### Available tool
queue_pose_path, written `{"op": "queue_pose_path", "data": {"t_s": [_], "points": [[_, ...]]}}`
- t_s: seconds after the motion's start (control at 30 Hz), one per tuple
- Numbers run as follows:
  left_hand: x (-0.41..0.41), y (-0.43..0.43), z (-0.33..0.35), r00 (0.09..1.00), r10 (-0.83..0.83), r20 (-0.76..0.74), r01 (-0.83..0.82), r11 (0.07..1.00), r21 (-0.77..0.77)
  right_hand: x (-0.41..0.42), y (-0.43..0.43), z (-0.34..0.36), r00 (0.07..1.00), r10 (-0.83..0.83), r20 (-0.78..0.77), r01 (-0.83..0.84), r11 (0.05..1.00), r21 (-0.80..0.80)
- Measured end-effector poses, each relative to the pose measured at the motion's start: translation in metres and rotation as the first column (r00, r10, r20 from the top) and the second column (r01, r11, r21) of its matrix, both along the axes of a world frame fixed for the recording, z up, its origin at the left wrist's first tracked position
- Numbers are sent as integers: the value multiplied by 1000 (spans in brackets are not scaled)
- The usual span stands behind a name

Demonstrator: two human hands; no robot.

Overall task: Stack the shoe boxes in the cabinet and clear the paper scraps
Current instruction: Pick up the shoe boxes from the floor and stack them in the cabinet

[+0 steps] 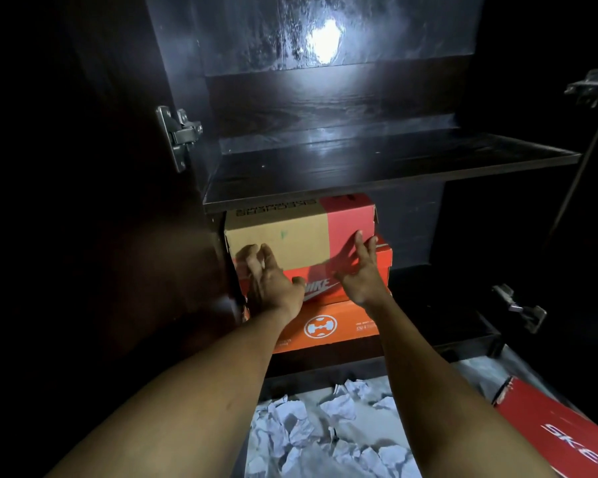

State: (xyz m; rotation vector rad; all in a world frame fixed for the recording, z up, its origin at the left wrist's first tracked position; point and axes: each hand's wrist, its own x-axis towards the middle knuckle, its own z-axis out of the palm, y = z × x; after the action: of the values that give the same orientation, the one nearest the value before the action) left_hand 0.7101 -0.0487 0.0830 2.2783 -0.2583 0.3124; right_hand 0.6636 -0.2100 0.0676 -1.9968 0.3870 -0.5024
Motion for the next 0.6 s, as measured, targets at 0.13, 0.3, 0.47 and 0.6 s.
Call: {"op": "queue_pose_path", "data": {"t_s": [0.13, 0.3, 0.47, 0.6], "points": [[-12, -1, 15, 998, -27, -60, 22, 996, -81, -18, 0, 12, 998, -63, -20, 62, 998, -20], [-56, -6, 40, 981, -147, -128, 146, 989, -16, -83, 3, 53, 981, -162, -107, 144, 977, -159], [-132, -11, 72, 884, -446, -141, 457, 887, 61, -199, -7, 109, 923, -328, -202, 251, 910, -330], [-206, -13, 89, 717, -674, -178, 693, 716, 80, -310, -15, 147, 831, -483, -276, 352, 841, -412]]}}
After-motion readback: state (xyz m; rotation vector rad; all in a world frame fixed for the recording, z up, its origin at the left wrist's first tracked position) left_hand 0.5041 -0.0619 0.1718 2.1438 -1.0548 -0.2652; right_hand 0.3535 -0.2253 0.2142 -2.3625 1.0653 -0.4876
